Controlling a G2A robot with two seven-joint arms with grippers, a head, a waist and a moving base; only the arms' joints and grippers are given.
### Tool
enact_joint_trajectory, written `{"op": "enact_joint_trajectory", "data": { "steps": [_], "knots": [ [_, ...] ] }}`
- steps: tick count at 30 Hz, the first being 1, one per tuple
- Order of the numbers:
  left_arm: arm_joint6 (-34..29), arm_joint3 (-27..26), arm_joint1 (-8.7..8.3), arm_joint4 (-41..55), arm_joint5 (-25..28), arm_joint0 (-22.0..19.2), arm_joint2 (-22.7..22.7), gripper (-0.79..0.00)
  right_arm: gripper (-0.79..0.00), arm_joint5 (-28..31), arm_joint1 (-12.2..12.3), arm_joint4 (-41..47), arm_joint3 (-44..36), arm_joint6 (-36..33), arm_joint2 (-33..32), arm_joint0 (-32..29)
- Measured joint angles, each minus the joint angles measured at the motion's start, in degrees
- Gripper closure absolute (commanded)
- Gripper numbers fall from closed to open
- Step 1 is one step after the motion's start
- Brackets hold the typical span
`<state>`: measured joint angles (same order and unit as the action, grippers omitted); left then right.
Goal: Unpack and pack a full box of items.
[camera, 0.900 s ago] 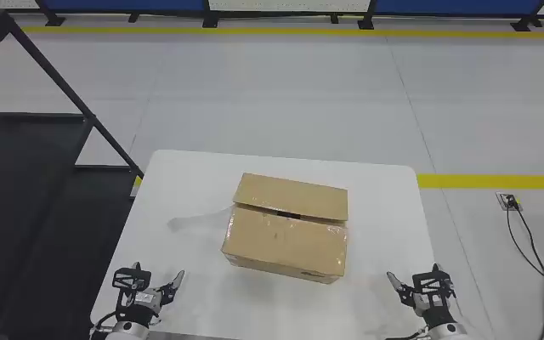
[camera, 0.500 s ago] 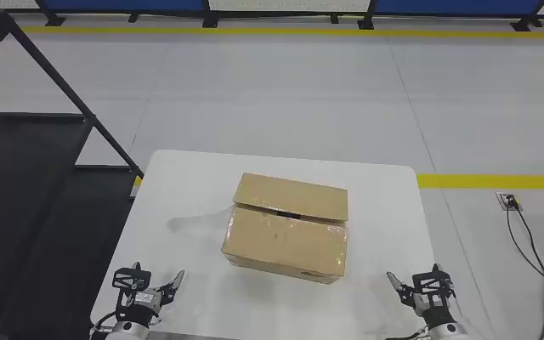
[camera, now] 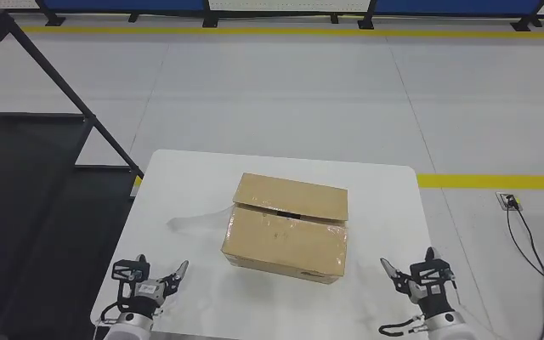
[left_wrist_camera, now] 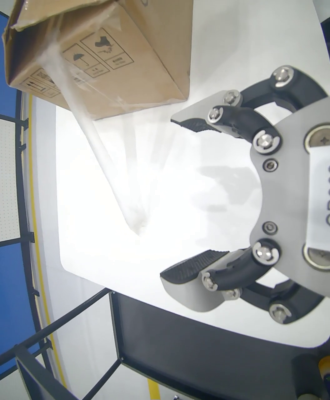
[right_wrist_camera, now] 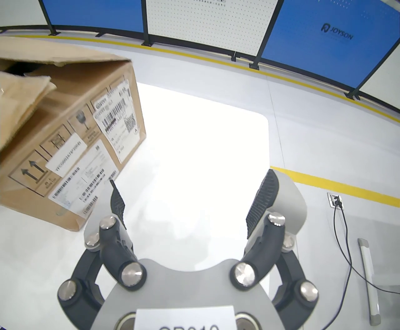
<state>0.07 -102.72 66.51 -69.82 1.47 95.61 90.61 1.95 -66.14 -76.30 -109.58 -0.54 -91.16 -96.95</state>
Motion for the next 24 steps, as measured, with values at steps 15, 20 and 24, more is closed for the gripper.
{"op": "enact_joint_trajectory", "data": {
  "steps": [15, 20, 24],
  "knots": [
    [-1.0, -1.2, 0.07, 4.9, 2.3, -0.1, 1.3, -0.785, -0.785, 0.7, -0.1, 0.4, -2.6, -2.7, 0.1, 0.9],
    [-2.7, -0.9, 0.19, 10.1, 5.2, -1.5, 1.6, -0.785, -0.785, 4.8, -0.1, 4.3, -3.4, -1.3, 0.6, 1.2],
    [-4.7, 0.1, 0.23, 15.3, 8.5, -4.1, 1.5, -0.785, -0.785, 11.6, 0.0, 11.4, -3.0, -2.5, 0.0, 3.3]
  ]
}}
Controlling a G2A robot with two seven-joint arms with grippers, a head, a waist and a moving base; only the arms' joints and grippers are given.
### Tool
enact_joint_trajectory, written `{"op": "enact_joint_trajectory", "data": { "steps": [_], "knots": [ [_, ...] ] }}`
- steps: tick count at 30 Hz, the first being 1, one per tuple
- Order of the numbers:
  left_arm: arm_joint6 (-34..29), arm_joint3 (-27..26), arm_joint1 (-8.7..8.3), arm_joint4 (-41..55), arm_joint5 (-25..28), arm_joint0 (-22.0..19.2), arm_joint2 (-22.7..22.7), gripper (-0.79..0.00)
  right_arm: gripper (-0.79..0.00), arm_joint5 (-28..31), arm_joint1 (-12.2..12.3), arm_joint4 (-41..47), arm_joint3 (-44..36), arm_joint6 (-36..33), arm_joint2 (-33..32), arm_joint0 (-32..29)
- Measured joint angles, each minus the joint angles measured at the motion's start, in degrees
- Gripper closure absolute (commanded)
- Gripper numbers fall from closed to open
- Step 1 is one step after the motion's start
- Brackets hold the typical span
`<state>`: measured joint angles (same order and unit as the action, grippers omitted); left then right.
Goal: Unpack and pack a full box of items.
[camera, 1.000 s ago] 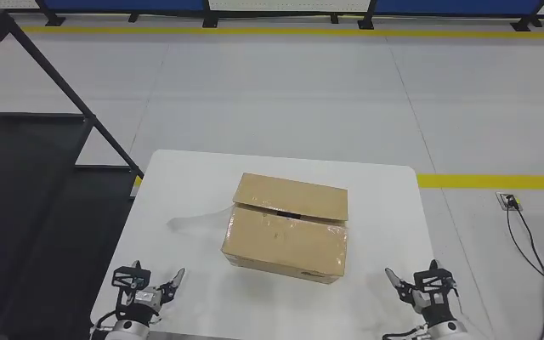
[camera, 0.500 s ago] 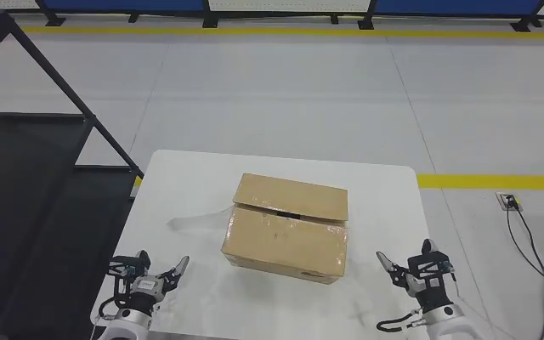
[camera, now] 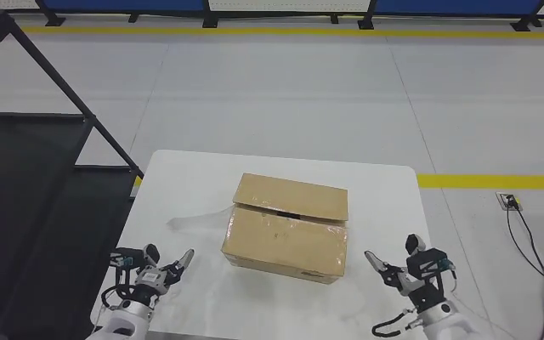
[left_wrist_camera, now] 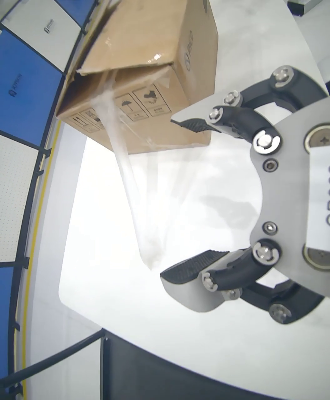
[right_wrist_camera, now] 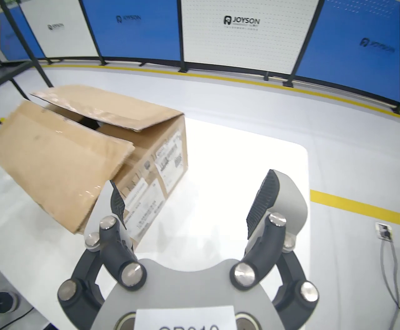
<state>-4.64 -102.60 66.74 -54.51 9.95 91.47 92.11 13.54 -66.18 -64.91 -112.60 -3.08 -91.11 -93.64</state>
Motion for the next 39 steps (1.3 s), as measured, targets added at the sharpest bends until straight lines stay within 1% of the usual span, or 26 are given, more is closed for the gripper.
{"op": "enact_joint_trajectory", "data": {
  "steps": [2, 5, 6, 8, 9, 11, 13, 17, 20, 23, 26, 30, 34, 39],
  "knots": [
    [-1.0, 0.4, 0.07, 2.0, 0.2, -1.2, -0.1, -0.785, -0.785, 3.6, 0.1, 5.0, 0.6, -2.0, -0.3, 1.5],
    [-3.8, 0.8, 0.19, 6.0, 0.4, -3.2, -0.5, -0.785, -0.785, 10.8, 0.3, 15.3, 2.1, -7.0, -0.4, 4.5],
    [-4.9, 1.2, 0.24, 7.1, 0.0, -4.1, -0.7, -0.785, -0.785, 13.5, 0.4, 20.4, 3.2, -9.9, -0.1, 5.8],
    [-8.0, 2.1, 0.31, 9.4, 0.0, -5.7, -1.6, -0.785, -0.785, 16.7, 0.6, 28.2, 4.7, -15.9, 0.0, 7.7],
    [-9.8, 2.5, 0.3, 10.1, -0.2, -6.3, -1.8, -0.785, -0.785, 16.9, 0.6, 30.0, 4.8, -17.4, 0.0, 7.8],
    [-11.6, 2.7, 0.27, 10.2, -0.3, -6.5, -1.8, -0.785, -0.785, 16.6, 0.6, 30.3, 4.7, -17.2, 0.0, 7.6],
    [-10.8, 2.7, 0.26, 10.1, -0.3, -6.5, -1.8, -0.785, -0.785, 16.4, 0.6, 27.9, 4.7, -15.2, -0.1, 7.6],
    [-10.6, 2.9, 0.29, 10.2, -0.5, -6.6, -1.9, -0.785, -0.785, 16.9, 0.6, 28.1, 4.7, -15.3, 0.3, 7.6],
    [-10.7, 4.1, 0.56, 9.8, -1.8, -8.3, -4.0, -0.785, -0.785, 17.5, 0.6, 31.1, 6.3, -16.9, 1.4, 9.1],
    [-10.3, 5.4, 0.84, 7.2, -3.2, -10.2, -6.7, -0.785, -0.785, 17.5, 0.7, 35.0, 8.5, -18.9, 2.1, 11.7],
    [-10.3, 6.9, 1.17, 6.7, -3.8, -11.9, -9.1, -0.785, -0.785, 19.2, 0.9, 40.4, 11.5, -22.2, 1.8, 14.2],
    [-9.9, 8.4, 1.51, 4.9, -4.9, -13.8, -11.5, -0.785, -0.785, 20.8, 1.5, 46.5, 15.5, -29.3, 1.6, 17.9],
    [-9.6, 8.5, 1.74, 4.9, -4.9, -14.2, -12.8, -0.785, -0.785, 21.6, 2.0, 49.9, 17.9, -35.2, 1.8, 20.3],
    [-8.9, 8.3, 1.87, 4.1, -4.9, -13.9, -13.6, -0.785, -0.785, 22.3, 2.4, 55.5, 19.7, -41.6, 3.7, 23.0]
  ]
}}
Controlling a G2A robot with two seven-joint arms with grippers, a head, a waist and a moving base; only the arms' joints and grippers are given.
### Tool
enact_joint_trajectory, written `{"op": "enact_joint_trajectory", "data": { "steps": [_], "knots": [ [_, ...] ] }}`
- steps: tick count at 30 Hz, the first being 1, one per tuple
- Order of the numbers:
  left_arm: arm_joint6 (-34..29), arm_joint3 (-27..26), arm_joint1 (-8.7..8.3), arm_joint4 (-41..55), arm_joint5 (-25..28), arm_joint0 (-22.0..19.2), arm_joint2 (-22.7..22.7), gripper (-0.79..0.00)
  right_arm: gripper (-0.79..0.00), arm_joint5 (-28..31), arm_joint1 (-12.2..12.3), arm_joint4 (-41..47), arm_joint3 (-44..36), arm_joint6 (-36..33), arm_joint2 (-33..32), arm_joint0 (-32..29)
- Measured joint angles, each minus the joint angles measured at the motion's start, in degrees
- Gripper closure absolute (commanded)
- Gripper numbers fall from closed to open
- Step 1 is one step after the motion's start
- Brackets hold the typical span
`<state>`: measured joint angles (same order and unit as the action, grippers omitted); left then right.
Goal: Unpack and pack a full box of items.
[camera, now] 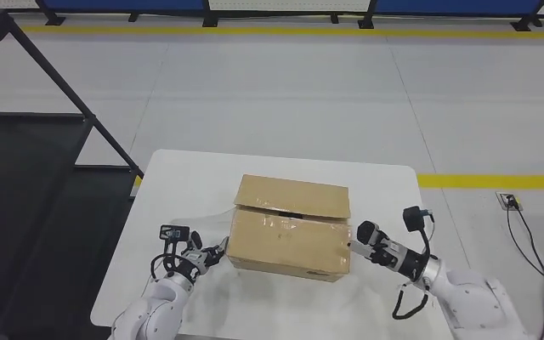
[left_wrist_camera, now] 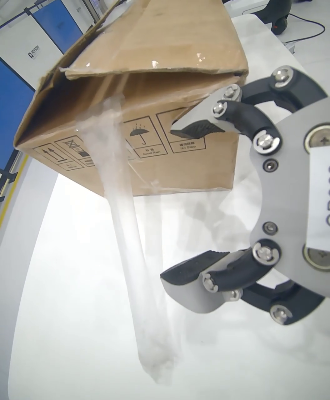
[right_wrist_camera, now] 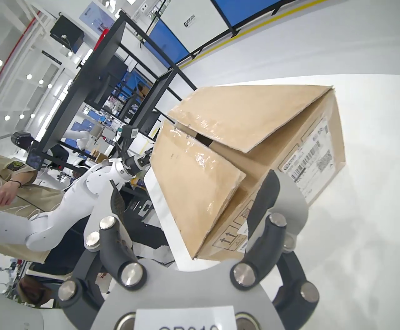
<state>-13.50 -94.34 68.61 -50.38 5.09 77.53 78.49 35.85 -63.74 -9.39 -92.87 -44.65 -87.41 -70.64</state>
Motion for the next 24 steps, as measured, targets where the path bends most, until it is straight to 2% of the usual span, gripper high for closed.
{"op": "enact_joint_trajectory", "data": {
  "steps": [7, 16, 24],
  "knots": [
    [1.1, -0.7, -0.04, -0.1, 0.8, 1.6, 0.5, -0.785, -0.785, -0.4, 0.4, 5.4, 3.7, -5.2, 2.0, 4.3],
    [1.7, -1.8, -0.2, 0.2, 1.7, 3.4, 2.1, -0.785, -0.785, -6.9, 0.4, 5.0, 7.8, -3.8, 4.8, 8.8],
    [1.2, -2.7, -0.23, -0.5, 2.1, 4.1, 2.2, -0.785, -0.785, -4.1, 0.7, 13.1, 9.2, -7.8, 5.4, 9.4]
  ]
}}
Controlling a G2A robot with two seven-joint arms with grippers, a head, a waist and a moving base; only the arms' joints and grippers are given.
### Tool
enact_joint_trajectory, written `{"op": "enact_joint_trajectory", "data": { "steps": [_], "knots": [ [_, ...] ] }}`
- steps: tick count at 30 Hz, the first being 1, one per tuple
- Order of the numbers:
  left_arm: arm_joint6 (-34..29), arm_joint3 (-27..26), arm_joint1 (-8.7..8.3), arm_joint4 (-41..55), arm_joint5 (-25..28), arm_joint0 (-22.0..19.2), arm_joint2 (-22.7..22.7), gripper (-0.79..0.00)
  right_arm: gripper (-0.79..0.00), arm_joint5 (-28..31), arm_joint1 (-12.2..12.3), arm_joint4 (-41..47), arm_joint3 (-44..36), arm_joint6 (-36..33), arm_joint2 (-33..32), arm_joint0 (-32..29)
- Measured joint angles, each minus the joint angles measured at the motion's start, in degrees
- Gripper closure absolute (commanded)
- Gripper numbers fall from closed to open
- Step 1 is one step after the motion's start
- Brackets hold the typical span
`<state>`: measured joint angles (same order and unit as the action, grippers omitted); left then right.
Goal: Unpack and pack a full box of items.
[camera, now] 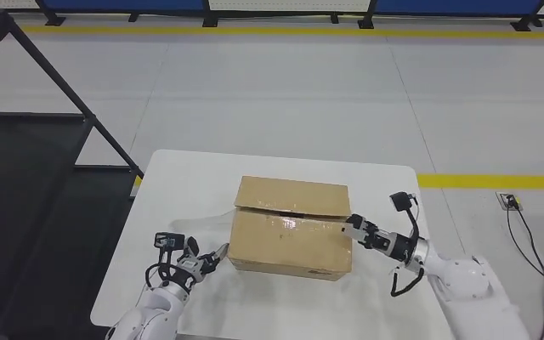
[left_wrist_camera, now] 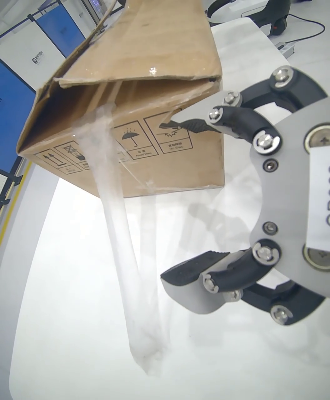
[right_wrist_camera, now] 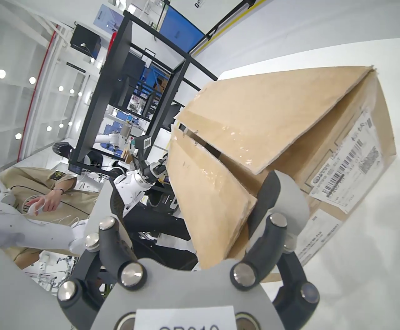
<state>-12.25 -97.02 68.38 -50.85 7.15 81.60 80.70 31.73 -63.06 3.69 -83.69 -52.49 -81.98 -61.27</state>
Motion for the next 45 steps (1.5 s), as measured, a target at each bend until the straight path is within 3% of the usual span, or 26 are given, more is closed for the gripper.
{"op": "enact_joint_trajectory", "data": {
  "steps": [10, 15, 24, 29, 32, 39, 45],
  "knots": [
    [1.3, -0.6, 0.23, 1.1, -0.5, -0.2, -0.1, -0.785, -0.785, 7.5, 1.2, 14.8, -0.9, -11.6, -1.7, -1.9],
    [2.5, -2.4, 0.37, 7.1, 0.2, 0.5, 1.9, -0.785, -0.785, 7.2, 2.7, 18.1, -7.1, -12.9, -0.7, -4.0],
    [-2.0, -8.4, -0.62, 8.3, 11.9, 4.9, 4.9, -0.785, -0.785, 8.6, 8.4, 11.1, -15.5, -11.5, 5.2, -7.4],
    [-6.8, -8.9, -1.32, 5.3, 16.9, 6.6, 5.8, -0.785, -0.785, 11.5, 11.6, 6.9, -14.0, -8.6, 9.4, -7.1],
    [-10.0, -8.6, -1.72, 3.2, 18.3, 7.2, 6.2, -0.785, -0.785, 12.5, 13.1, 8.9, -11.7, -7.6, 12.1, -5.5],
    [-11.6, -6.6, -1.92, 0.0, 16.7, 6.0, 5.3, -0.785, -0.785, 7.8, 12.9, 31.5, -3.8, -8.2, 13.5, -0.2],
    [-10.9, -6.1, -1.85, -0.7, 14.8, 5.2, 4.4, -0.785, -0.785, 8.1, 12.9, 29.7, -4.0, -8.2, 13.5, -0.4]
  ]
}}
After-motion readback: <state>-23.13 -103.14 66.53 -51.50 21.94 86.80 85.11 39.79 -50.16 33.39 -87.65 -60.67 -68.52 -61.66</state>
